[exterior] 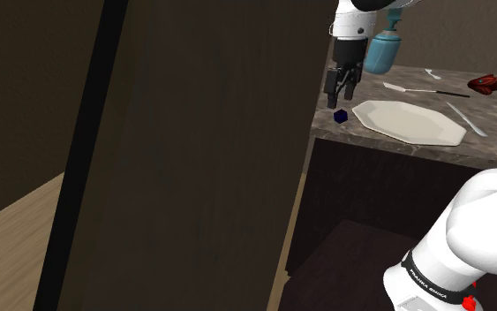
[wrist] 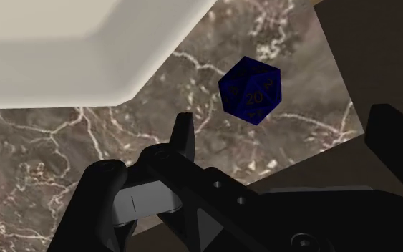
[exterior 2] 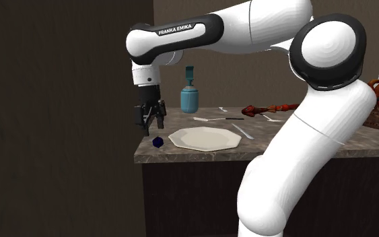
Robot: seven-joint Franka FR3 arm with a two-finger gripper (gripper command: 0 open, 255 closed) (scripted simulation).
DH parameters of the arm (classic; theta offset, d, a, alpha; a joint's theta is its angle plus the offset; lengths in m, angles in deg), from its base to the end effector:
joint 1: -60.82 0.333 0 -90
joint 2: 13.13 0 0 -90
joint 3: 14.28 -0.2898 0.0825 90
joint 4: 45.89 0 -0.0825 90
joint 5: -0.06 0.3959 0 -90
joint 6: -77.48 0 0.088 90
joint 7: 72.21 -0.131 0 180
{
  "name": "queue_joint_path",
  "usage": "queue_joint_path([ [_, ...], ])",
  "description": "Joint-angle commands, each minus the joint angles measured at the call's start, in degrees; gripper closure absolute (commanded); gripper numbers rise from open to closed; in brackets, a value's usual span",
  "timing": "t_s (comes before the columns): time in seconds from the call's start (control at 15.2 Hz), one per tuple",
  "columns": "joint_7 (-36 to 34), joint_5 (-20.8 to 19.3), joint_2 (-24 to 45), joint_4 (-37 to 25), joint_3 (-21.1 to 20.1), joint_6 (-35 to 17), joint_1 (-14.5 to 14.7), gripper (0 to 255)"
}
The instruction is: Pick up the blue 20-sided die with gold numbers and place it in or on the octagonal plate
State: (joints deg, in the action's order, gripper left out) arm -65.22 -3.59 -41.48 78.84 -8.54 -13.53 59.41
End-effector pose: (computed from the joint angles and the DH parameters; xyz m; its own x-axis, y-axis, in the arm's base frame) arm 0.4088 -0.0638 0.5253 0.9952 0.0153 -0.0968 0.0158 -0.9999 0.0040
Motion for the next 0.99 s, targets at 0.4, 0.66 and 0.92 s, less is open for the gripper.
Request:
queue_joint_path([
  [0.4, 0.85, -0.5, 0.6, 4.84, 0.91, -5.51, -0.36, 0],
  [0.66, 0.84, -0.52, 0.55, 5.33, 0.93, -5.94, -0.37, 0],
  [0.92, 0.84, -0.52, 0.56, 5.31, 0.93, -5.92, -0.37, 0],
])
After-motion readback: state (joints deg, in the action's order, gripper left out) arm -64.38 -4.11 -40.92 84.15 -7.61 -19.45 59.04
